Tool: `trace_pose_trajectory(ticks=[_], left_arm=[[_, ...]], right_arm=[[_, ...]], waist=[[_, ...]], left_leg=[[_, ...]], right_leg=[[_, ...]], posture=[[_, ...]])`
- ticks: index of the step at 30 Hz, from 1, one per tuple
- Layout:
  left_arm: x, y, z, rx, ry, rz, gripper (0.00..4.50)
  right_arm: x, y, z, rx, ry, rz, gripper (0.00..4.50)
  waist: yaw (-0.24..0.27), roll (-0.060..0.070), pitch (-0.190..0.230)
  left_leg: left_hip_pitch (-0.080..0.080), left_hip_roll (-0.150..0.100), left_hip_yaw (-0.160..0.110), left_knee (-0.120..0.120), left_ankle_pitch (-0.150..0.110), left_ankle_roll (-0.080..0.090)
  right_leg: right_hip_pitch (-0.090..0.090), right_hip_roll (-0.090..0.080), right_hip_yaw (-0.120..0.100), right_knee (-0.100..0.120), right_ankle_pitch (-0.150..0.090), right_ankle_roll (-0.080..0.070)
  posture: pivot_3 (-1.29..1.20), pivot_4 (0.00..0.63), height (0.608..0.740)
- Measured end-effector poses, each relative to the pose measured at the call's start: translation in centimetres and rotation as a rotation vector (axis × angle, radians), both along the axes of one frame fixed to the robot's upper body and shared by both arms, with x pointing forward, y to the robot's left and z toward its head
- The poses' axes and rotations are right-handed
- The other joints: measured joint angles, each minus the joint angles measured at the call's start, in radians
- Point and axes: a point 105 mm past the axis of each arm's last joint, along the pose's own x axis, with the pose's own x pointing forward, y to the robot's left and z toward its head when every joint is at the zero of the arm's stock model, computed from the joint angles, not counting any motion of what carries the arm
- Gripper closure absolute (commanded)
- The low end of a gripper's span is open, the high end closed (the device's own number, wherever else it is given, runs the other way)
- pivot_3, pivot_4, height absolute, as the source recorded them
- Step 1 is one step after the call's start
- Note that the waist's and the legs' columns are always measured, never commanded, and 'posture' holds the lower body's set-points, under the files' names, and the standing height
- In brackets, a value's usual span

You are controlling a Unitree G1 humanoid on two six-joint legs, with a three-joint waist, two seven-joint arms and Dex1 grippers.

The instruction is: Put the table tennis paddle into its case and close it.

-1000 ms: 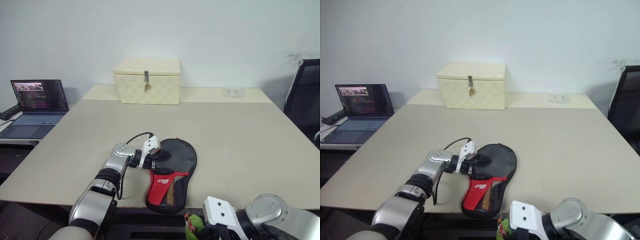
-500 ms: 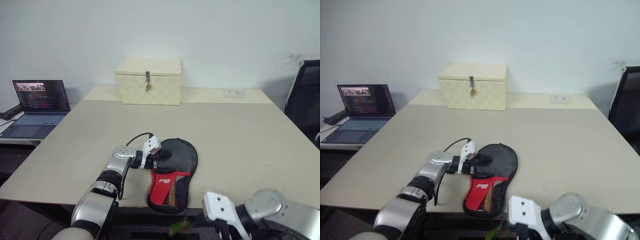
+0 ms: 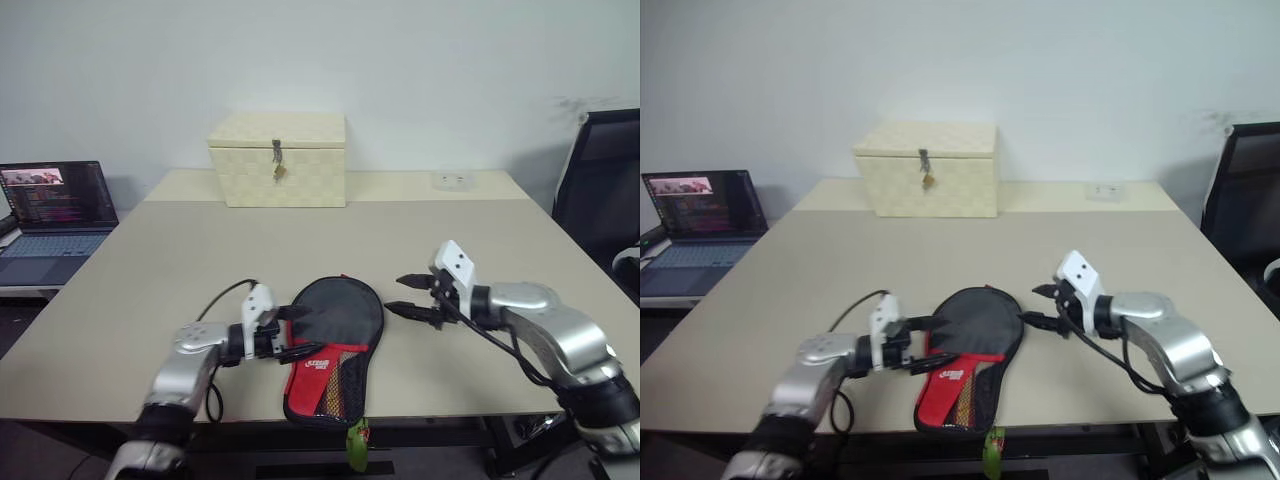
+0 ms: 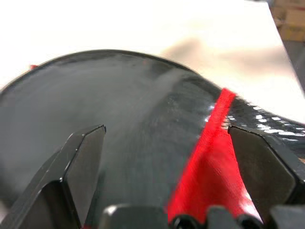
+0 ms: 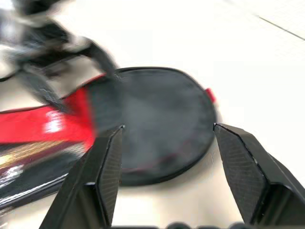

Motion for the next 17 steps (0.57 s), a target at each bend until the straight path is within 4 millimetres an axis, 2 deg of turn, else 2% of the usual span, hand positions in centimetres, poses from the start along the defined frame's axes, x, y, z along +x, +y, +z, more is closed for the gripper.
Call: trace_pose_trajectory(ticks=[4,7,10,13,17], left_arm=[[-2.2,2.1,0.7,-0.005,0.008,0.108,0.0],[-3.2,3.1,0.8,-0.004,0.023,0.166,0.0],[-3.3,3.1,1.7,0.005,-0.001,0.179,0.0],[-2.6,4.3,3.2,0.028,-0.043,0.207,0.0],[-2.1,4.2,4.1,0.021,-0.068,0.208,0.0]], right_arm=[[2.5,-0.7,-0.2,0.005,-0.022,-0.013,1.3],[3.4,-1.3,0.0,0.003,-0.037,-0.006,1.3],[4.2,-2.6,-0.3,-0.011,-0.032,-0.034,1.3],[4.5,-4.0,-0.5,-0.018,-0.021,-0.079,1.3],[4.1,-5.1,-1.0,-0.05,-0.015,-0.104,1.3]], waist=[[0.001,0.001,0.001],[0.009,0.001,0.002],[0.019,0.001,0.002],[0.017,0.002,0.002],[0.015,0.002,0.002]], left_leg=[[-0.001,-0.001,0.002,-0.001,0.0,0.0],[-0.001,-0.001,0.002,0.0,0.0,0.0],[-0.001,-0.001,0.001,0.001,0.0,0.0],[-0.001,-0.001,0.002,0.001,0.0,0.0],[-0.001,-0.001,0.004,0.0,-0.001,0.001]], right_leg=[[-0.001,-0.001,0.001,0.0,0.002,-0.004],[-0.001,-0.001,0.001,-0.001,0.002,-0.004],[-0.001,-0.001,0.0,-0.001,0.002,-0.004],[-0.001,-0.001,0.0,0.0,0.002,-0.004],[-0.002,-0.001,0.001,-0.001,0.002,-0.004]], posture=[[0.0,0.15,0.74],[0.0,0.15,0.74],[0.0,0.15,0.74],[0.0,0.15,0.74],[0.0,0.15,0.74]])
